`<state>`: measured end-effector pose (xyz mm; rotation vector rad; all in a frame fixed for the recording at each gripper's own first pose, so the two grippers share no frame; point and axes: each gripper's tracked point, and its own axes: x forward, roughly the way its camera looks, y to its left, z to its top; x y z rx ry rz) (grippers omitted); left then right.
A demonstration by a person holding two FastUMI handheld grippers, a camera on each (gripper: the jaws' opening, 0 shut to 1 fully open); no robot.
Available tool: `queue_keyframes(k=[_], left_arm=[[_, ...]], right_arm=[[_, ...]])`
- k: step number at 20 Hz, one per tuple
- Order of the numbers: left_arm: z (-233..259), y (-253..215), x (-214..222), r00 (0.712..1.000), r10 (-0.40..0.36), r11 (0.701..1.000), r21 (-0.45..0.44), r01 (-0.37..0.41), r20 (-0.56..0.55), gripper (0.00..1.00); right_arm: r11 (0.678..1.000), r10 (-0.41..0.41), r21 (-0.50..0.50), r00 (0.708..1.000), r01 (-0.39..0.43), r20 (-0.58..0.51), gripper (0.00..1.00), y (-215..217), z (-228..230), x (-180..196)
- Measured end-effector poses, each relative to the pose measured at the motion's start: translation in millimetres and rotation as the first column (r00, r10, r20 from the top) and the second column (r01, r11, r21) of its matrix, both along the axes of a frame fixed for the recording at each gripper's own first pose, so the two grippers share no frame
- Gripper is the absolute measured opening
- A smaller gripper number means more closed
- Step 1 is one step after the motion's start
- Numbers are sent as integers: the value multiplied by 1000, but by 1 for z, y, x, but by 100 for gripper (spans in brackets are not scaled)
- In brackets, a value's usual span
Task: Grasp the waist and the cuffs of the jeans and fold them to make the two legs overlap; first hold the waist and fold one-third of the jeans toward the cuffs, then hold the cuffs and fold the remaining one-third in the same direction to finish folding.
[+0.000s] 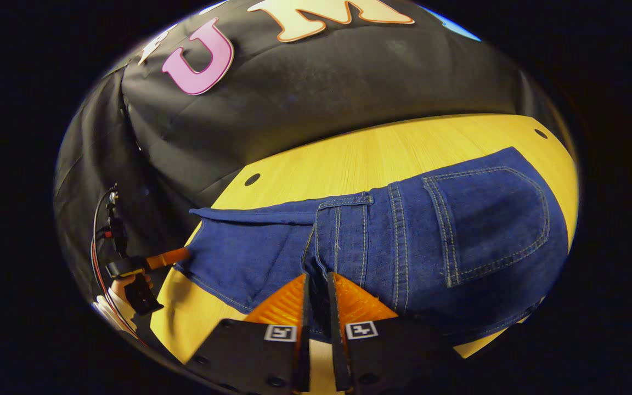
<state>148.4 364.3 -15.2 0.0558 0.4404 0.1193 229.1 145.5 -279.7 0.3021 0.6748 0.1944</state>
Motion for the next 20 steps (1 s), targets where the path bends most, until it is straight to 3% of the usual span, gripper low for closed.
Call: queue_keyframes(k=[2, 3, 6, 7, 8, 14, 19, 20], left_arm=[[0, 5, 1, 1000, 5, 1000, 3, -5, 3, 93], [0, 5, 0, 1000, 5, 1000, 3, -5, 3, 89], [-2, 6, -1, 1000, 13, 1000, 14, -13, -1, 89], [-3, 7, 0, 1000, 13, 1000, 22, -13, -1, 88], [-4, 6, -1, 1000, 11, 999, 30, -11, -2, 88], [-3, 6, -6, 1000, -6, 1000, 23, 6, 16, 85], [-4, -14, -1, 998, -36, 996, -82, 41, 59, 19], [-2, -14, -3, 997, -38, 994, -97, 45, 65, 14]], right_arm=[[999, 5, 44, 1000, -5, 9, 46, 5, 17, -4], [999, -3, 49, 1000, 2, 22, 58, 0, 28, -9], [996, -23, 84, 997, 17, 74, 87, -5, 62, -12], [994, -38, 104, 996, 29, 86, 88, -8, 73, -13], [991, -54, 130, 994, 41, 96, 100, -10, 86, -15], [966, -189, 212, 965, 150, 180, 98, -46, 151, -18], [954, -260, 208, 942, 216, 213, 98, -75, 169, -21], [953, -264, 206, 941, 222, 211, 98, -76, 169, -21]])
